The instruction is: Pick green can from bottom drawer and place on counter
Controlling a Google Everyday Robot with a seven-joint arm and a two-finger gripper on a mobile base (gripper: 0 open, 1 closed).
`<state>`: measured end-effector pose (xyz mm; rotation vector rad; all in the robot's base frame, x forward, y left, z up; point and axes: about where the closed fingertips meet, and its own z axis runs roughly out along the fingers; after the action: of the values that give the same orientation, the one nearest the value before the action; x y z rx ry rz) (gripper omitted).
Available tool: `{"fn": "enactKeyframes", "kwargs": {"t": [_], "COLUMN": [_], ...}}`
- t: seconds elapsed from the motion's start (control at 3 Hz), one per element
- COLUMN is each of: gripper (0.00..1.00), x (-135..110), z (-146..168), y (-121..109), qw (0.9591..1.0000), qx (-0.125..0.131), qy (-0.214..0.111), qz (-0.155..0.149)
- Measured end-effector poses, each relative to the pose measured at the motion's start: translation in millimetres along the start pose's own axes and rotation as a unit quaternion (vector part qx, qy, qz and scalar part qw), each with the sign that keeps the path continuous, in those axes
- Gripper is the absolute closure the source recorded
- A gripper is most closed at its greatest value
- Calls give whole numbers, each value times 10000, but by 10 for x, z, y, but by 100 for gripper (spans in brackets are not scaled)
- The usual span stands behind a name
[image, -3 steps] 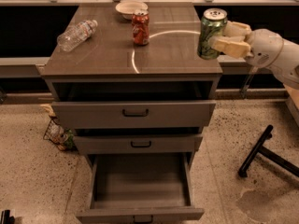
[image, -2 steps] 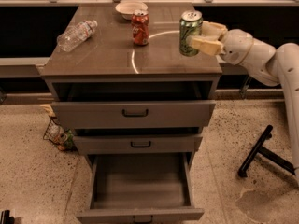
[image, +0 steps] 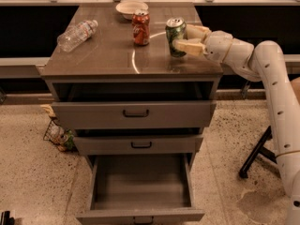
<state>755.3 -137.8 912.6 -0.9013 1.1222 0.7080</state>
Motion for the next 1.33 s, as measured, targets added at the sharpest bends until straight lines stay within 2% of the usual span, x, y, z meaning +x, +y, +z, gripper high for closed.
{"fn": "enactKeyframes", "kwargs": {"t": [0.33,0.67,1.0,1.33], "gripper": [59,28,5,0], "x": [129,269,341,359], "z": [32,44,66,-34], "y": [-50,-51,-27,-39], "qw": [9994,9984,9979,9975], "qx": [-27,-76,-121,-84], "qy": [259,485,571,652], "qz": [-206,-296,-297,-273]}}
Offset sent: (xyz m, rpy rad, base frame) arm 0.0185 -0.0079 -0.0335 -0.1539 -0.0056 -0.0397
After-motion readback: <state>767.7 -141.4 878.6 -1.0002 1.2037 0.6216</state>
